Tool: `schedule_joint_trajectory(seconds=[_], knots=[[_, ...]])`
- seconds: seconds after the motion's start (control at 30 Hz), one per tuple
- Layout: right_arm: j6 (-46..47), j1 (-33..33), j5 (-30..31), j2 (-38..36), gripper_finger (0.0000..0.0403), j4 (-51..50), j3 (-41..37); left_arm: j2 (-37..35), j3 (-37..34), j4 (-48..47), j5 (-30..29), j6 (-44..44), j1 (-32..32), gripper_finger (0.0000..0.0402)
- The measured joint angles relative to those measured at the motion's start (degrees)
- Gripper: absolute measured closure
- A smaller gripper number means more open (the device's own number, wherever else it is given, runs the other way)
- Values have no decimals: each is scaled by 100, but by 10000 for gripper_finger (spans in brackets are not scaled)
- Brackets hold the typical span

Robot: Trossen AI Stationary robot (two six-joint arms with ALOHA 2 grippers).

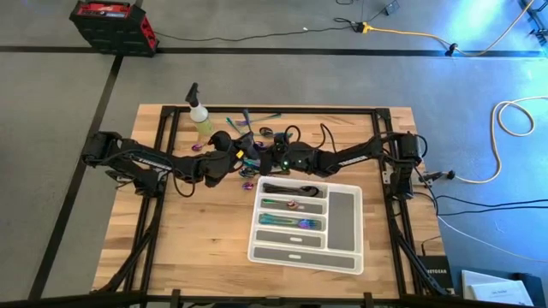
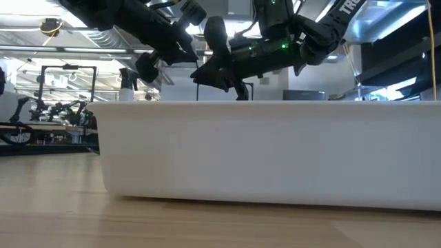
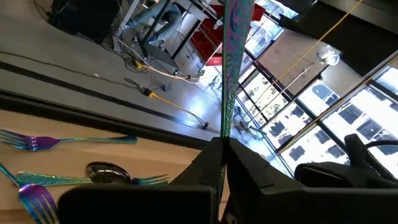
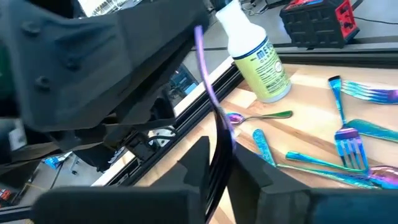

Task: Sort silverware
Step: Put the purple fork into the white silverware tray

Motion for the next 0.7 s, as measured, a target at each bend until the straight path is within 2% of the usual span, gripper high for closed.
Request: schedule_joint_trajectory(seconds=[0.13, 0.3, 0.7], knots=[[-142, -10, 68, 0, 399, -38, -2, 0, 0, -6, -16, 118, -2, 400], [-237, -7, 121, 0, 401, -35, -4, 0, 0, -6, -32, 411, -34, 400], [-255, -1, 43, 0, 402, -22, -4, 0, 0, -24, -116, 431, -88, 400]])
